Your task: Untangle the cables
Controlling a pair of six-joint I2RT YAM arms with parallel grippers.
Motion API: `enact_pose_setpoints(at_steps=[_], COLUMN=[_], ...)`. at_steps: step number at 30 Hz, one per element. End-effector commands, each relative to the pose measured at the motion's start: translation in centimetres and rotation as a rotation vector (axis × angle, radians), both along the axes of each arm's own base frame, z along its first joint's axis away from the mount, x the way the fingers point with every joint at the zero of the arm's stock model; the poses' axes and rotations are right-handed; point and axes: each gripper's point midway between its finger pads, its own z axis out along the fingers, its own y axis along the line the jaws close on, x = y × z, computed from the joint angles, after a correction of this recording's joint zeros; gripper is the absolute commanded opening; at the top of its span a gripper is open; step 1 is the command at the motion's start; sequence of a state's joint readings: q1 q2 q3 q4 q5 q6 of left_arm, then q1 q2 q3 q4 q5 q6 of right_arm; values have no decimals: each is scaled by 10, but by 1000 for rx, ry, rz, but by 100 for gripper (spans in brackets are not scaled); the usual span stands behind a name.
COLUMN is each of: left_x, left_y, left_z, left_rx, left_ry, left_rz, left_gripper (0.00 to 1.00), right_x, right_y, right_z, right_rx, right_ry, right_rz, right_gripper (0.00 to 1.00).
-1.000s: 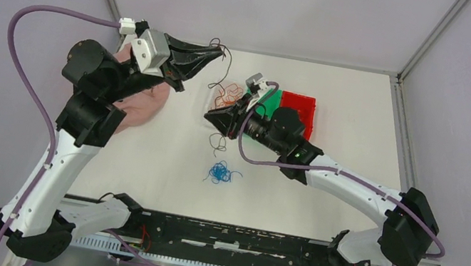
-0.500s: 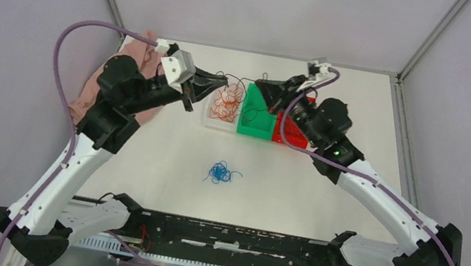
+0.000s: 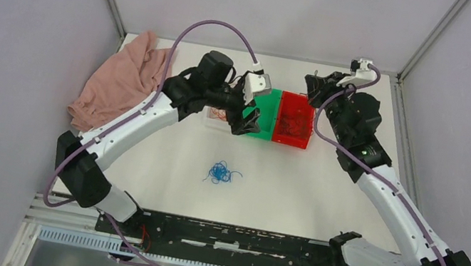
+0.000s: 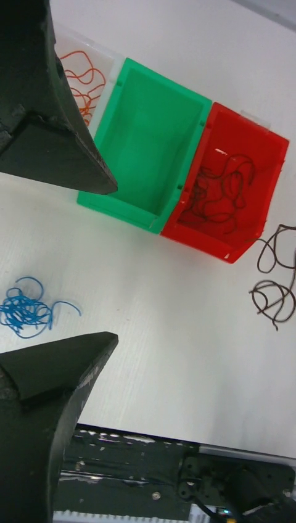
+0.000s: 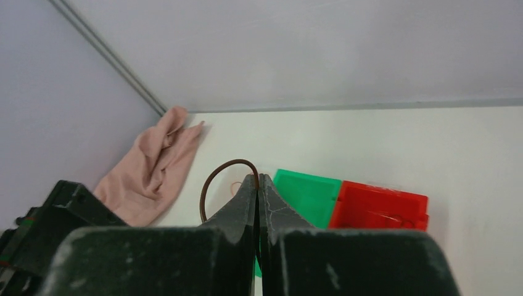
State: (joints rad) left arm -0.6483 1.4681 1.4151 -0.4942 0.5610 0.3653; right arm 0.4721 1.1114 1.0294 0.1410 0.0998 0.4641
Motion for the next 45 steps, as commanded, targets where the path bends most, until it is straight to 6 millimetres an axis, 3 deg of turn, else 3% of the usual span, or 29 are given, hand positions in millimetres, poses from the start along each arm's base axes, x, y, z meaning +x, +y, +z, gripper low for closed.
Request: enact_pose_setpoints(at_steps=[1,6,14,21,24,30,40,45], left_x=[-11,-27,-41,-46,-49,-49,-50,-49], left_y=[10,34,80,92,92,93,90,88], left_z=[19,20,7,24,26,29,30,34], left_rx=[65,98,132,106,96,88,66,59], left_ry=[-77,-101,-78,-132,-134,-148,-136,-140], left_rz=[-87,-82,31,72,73,76,69,69], left_gripper=[91,94,96,97,96,90,78,77], right_x=[14,29,65,99,106,109,101,102], right_y=[-28,-35,-29,-40,-38,-24,-27,-27], right_z=[13,-5,-42,-85,-94,-85,-28,-20], right_rx=[-66,-105,-132,-170,-163,-130,-78,-69], right_ry=[-25,2,68,145,167,165,73,64], right_rz=[-105,-135,-144,-199,-177,-118,-127,-126], right_gripper=[0,1,0,1,1,1,0,1])
